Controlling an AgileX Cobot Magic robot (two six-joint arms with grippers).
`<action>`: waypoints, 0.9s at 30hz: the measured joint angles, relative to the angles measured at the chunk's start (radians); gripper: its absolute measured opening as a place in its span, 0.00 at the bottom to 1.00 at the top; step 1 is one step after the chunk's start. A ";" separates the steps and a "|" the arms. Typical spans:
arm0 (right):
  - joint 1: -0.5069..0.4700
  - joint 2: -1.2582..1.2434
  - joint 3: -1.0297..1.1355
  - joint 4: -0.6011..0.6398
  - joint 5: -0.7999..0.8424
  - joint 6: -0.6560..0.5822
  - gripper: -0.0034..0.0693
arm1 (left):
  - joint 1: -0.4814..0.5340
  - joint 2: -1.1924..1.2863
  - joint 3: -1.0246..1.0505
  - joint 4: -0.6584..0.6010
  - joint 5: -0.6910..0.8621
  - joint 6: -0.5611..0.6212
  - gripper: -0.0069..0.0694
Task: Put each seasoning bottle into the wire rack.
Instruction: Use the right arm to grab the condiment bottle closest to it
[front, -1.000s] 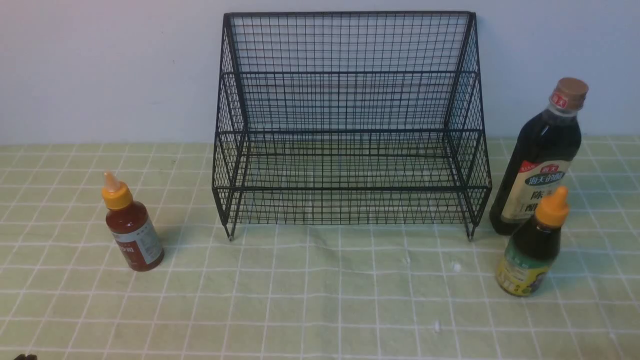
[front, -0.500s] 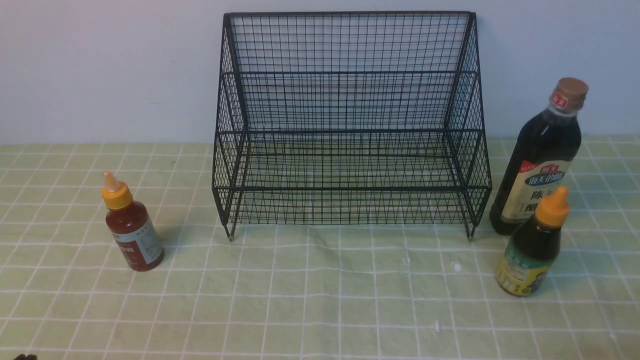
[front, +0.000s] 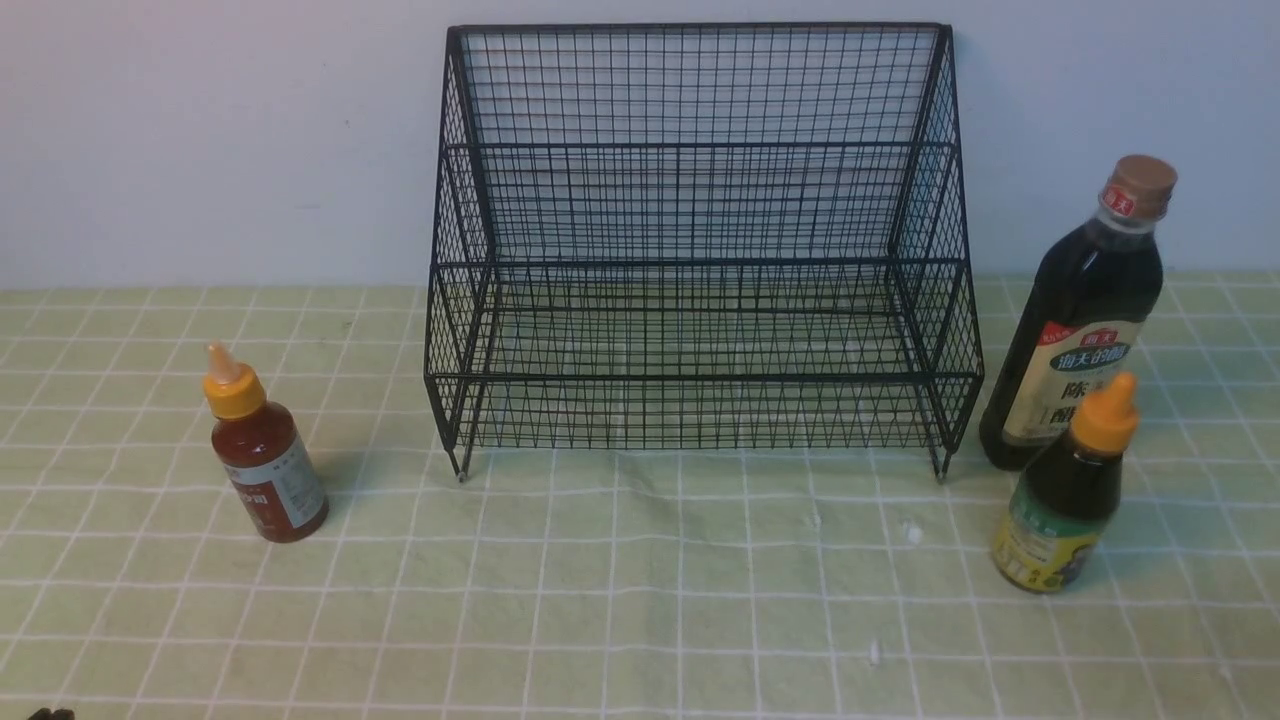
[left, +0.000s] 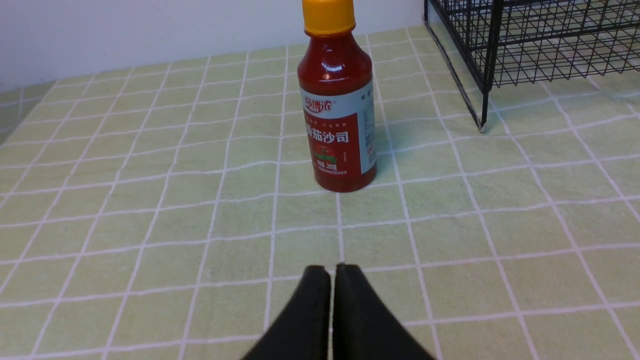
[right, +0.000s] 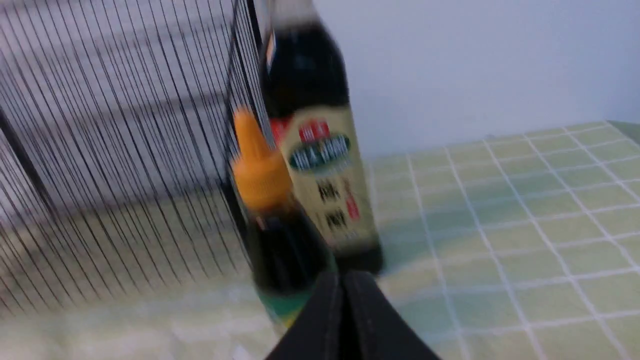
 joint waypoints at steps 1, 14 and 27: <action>0.000 0.000 0.000 0.073 -0.040 0.030 0.03 | 0.000 0.000 0.000 0.000 0.000 0.000 0.08; 0.000 0.000 -0.007 0.525 -0.312 0.118 0.03 | 0.000 0.000 0.000 0.000 0.000 0.000 0.08; 0.000 0.479 -0.782 0.173 0.478 -0.109 0.03 | 0.000 0.000 0.000 0.000 0.001 0.000 0.08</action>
